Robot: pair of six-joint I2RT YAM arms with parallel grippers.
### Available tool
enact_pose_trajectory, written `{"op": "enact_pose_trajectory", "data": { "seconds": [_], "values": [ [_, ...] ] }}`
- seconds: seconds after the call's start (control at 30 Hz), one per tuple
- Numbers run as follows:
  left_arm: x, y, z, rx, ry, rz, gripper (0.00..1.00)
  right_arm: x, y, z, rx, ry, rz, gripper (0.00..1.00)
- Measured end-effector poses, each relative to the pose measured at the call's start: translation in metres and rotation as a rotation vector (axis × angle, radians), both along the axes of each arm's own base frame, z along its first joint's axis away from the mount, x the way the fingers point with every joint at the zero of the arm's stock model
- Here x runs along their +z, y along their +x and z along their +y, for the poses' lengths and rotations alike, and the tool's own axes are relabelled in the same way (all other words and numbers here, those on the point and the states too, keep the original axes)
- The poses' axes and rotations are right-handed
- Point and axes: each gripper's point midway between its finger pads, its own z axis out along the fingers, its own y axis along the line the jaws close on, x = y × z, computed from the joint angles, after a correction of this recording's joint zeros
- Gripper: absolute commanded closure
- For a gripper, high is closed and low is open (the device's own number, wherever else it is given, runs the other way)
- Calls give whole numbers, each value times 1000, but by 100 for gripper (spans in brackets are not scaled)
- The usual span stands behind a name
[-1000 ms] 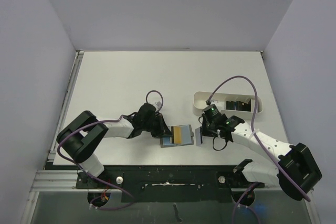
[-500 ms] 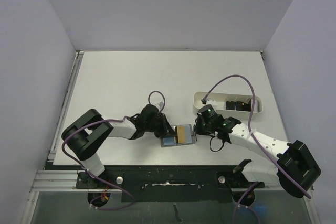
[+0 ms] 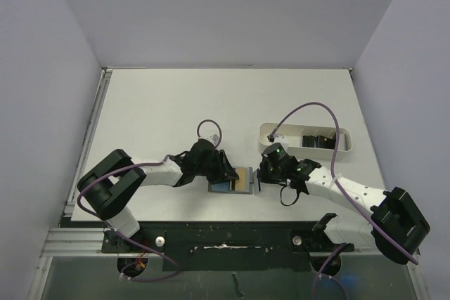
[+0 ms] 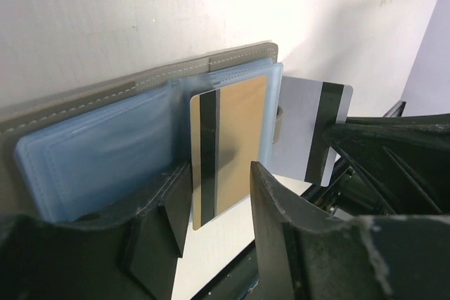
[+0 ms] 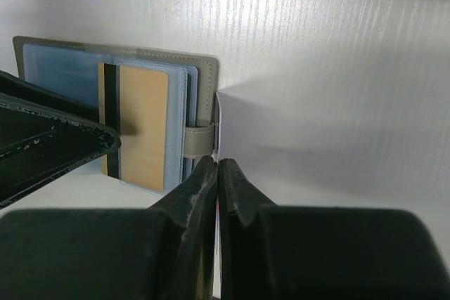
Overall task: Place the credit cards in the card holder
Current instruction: Insert the credit card into the card holder.
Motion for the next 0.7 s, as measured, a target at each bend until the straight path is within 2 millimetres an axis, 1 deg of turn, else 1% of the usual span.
{"op": "enact_pose_trajectory", "data": {
  "seconds": [0.17,0.27,0.37,0.63,0.7],
  "values": [
    [0,2,0,6,23,-8,62,0,-1,1,0,6,2,100],
    [0,2,-1,1,37,-17,66,0,-1,2,2,9,2,100],
    [-1,0,-6,-15,57,-31,68,0,0,3,3,16,-4,100],
    [1,-7,-21,-83,81,-81,67,-1,1,4,3,21,-7,100],
    [1,-8,-22,-94,84,-89,63,-2,0,4,5,19,-5,100]
  ]
}}
